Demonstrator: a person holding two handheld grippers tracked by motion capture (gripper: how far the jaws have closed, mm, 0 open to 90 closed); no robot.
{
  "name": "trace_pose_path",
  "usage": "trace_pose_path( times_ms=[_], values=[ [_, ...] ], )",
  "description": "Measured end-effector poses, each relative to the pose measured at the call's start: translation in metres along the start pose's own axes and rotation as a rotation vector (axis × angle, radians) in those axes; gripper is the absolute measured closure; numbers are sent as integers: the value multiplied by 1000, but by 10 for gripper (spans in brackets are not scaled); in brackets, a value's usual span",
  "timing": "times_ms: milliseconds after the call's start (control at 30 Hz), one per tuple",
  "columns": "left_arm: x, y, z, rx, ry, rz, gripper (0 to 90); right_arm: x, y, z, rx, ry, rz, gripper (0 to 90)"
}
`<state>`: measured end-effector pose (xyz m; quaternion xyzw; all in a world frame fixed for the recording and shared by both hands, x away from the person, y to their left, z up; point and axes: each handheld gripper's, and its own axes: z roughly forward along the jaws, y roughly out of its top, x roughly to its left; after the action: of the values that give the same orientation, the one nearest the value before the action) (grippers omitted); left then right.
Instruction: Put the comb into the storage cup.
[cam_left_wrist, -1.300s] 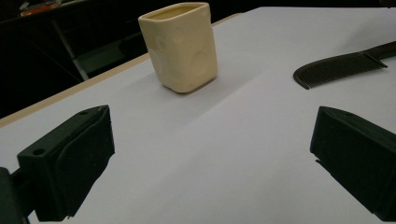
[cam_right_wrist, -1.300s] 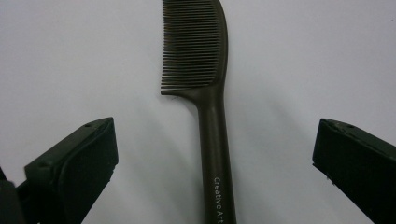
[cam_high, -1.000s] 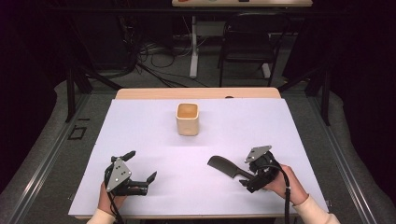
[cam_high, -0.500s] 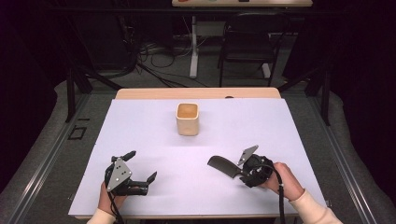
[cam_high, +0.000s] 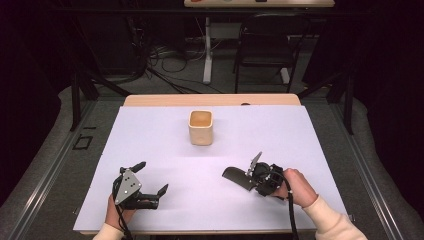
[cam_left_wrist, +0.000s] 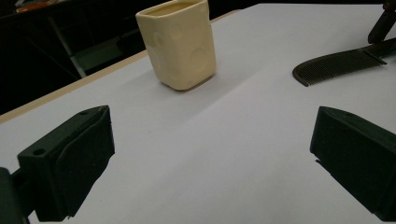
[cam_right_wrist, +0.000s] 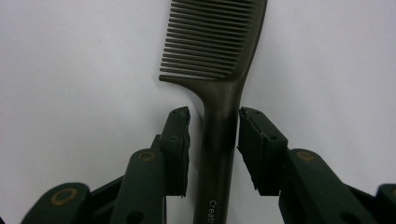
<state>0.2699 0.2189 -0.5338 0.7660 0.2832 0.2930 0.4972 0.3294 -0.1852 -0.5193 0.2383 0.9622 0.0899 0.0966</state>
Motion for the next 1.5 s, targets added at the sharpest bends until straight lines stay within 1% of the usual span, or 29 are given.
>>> trace_pose_path(
  times_ms=[67,233,300,433,567,600,667,767,800,833,900,933,967,1067,1133,1167,1200,1333,1367,1433,1500],
  values=[
    [0,0,0,1,-3,-2,0,-1,1,2,11,4,6,644],
    [0,0,1,5,-5,0,0,-3,5,6,41,7,4,658],
    [0,0,1,5,-6,0,0,-3,6,8,67,10,6,661],
    [0,0,1,5,-7,-1,0,-5,8,10,71,10,17,694],
    [0,0,1,9,-12,-4,0,-7,9,10,81,24,34,714],
    [0,0,1,8,-11,-3,0,-8,9,10,78,30,49,717],
    [0,0,1,7,-12,-1,0,-10,8,9,70,44,61,719],
    [0,0,1,7,-11,-1,0,-11,5,6,39,55,83,719],
    [0,0,1,7,-11,1,0,-12,3,4,31,56,82,720],
    [0,0,1,8,-11,0,0,-12,2,3,16,59,94,720],
    [0,0,1,8,-10,1,0,-13,0,0,4,57,97,719],
    [0,0,1,8,-10,0,0,-13,-1,-2,-6,55,92,719],
    [0,0,1,8,-11,1,0,-13,-1,-3,-11,56,101,719],
    [0,0,1,8,-12,-1,0,-13,-3,-8,-31,58,107,719],
    [0,0,1,7,-12,2,0,-13,-5,-9,-58,65,116,719],
    [0,0,1,6,-13,1,0,-12,-6,-10,-69,68,125,719],
    [0,0,0,5,-12,-1,0,-13,-6,-11,-71,69,123,719],
    [0,0,0,2,-10,-1,0,-12,-10,-14,-114,76,142,719],
    [0,0,0,2,-10,1,0,-13,-11,-16,-119,72,137,720],
    [0,0,0,3,-11,-1,0,-12,-13,-16,-149,78,141,720],
    [0,0,0,0,-10,-3,0,-11,-14,-16,-161,77,147,720]
  ],
)
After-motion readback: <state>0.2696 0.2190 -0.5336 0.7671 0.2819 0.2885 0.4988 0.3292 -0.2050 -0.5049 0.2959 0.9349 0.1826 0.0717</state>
